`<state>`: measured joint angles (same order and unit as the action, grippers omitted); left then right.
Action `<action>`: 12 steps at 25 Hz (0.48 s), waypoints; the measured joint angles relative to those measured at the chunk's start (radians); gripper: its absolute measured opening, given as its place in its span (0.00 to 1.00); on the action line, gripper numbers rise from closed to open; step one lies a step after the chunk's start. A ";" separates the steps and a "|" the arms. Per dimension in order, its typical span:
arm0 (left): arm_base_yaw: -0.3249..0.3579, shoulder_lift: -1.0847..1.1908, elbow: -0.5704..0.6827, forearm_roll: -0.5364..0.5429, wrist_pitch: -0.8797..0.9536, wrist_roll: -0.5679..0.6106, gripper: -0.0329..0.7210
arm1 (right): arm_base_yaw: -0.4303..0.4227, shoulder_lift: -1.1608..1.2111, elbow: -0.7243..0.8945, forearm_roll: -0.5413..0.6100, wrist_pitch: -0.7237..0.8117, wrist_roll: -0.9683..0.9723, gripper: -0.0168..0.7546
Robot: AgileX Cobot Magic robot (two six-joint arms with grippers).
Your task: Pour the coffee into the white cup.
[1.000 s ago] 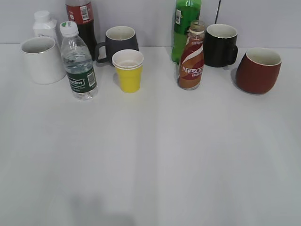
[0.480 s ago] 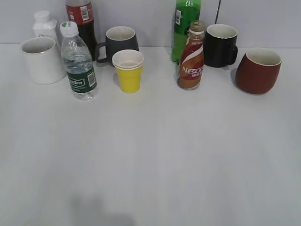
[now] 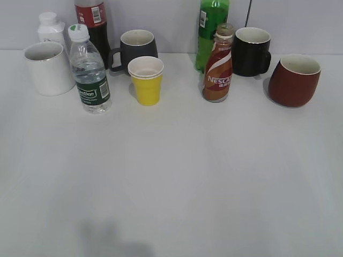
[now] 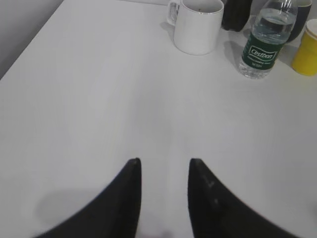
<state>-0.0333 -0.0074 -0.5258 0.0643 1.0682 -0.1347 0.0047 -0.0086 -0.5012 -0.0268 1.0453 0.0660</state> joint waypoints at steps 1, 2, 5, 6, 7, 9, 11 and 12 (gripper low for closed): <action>0.000 0.000 0.000 0.000 0.000 0.000 0.37 | 0.000 0.000 0.000 0.000 0.000 0.000 0.78; 0.000 0.000 0.000 0.000 0.000 0.000 0.38 | 0.000 0.000 0.000 0.000 0.000 0.000 0.78; 0.000 0.000 0.000 -0.001 0.000 0.000 0.44 | 0.000 0.000 0.000 0.000 0.000 0.000 0.78; 0.000 0.000 0.000 -0.001 0.000 0.000 0.47 | 0.000 0.000 0.000 0.001 0.000 0.000 0.78; 0.000 0.000 0.000 -0.001 0.000 0.000 0.50 | 0.000 0.000 0.000 0.001 0.000 0.000 0.78; 0.000 0.000 0.000 -0.001 0.000 0.000 0.58 | 0.000 0.000 0.000 0.001 0.000 0.000 0.78; 0.000 0.000 0.000 -0.001 0.000 0.000 0.64 | 0.000 0.000 0.000 0.002 0.000 0.000 0.78; 0.000 0.000 0.000 -0.001 0.000 0.000 0.66 | 0.000 0.000 0.000 0.002 0.000 0.000 0.78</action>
<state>-0.0333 -0.0074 -0.5258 0.0634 1.0682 -0.1347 0.0047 -0.0086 -0.5012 -0.0247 1.0449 0.0660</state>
